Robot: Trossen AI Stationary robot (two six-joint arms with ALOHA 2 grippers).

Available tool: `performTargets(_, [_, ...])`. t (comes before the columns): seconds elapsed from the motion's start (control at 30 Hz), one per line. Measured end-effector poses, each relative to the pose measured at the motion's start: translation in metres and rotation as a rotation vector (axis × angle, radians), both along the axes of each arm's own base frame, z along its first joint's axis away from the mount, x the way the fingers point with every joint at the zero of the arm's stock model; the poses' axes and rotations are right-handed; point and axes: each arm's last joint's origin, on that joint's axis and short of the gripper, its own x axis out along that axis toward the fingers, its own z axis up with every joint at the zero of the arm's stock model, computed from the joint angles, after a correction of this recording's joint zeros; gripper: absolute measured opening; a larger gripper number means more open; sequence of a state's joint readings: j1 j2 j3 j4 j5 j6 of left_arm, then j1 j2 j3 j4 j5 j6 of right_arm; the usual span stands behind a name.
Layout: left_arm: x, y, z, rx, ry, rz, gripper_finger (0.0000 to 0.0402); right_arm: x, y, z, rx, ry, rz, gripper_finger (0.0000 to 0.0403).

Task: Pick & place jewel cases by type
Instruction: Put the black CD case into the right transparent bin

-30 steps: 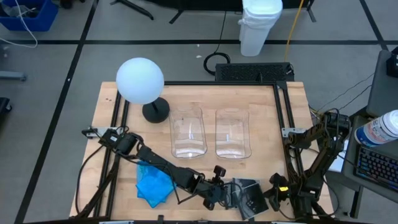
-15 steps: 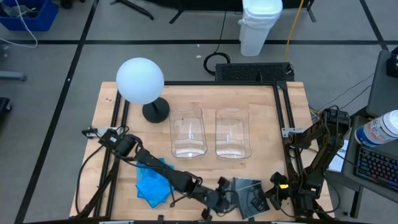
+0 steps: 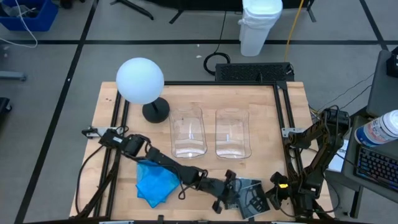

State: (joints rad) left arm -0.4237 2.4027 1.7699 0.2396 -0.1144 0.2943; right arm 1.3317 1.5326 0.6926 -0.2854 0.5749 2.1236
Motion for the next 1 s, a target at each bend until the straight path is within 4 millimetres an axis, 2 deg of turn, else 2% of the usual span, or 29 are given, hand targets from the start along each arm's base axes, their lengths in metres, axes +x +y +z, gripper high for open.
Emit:
performTargets(0.1, [0.002,0.005,-0.001,-0.001,0.01,-0.004,0.0004,0.002,0.0,0.001,0.005,-0.003,-0.004,0.0067])
performTargets(0.27, [0.003,0.008,-0.013,-0.015,0.068,0.009,0.0021,0.005,0.0,0.004,0.01,-0.016,0.008,0.0067])
performTargets(0.63, [0.002,0.002,-0.035,-0.022,0.097,-0.013,0.0007,0.011,-0.003,0.006,-0.001,-0.022,0.007,0.0066])
performTargets(0.8, [0.003,0.003,-0.039,-0.035,0.11,0.007,0.0021,0.011,-0.002,0.006,0.003,-0.023,0.012,0.0066])
performTargets(1.0, [0.003,0.003,-0.04,-0.033,0.111,0.005,0.0005,0.005,0.005,0.013,0.05,-0.017,0.112,0.0079])
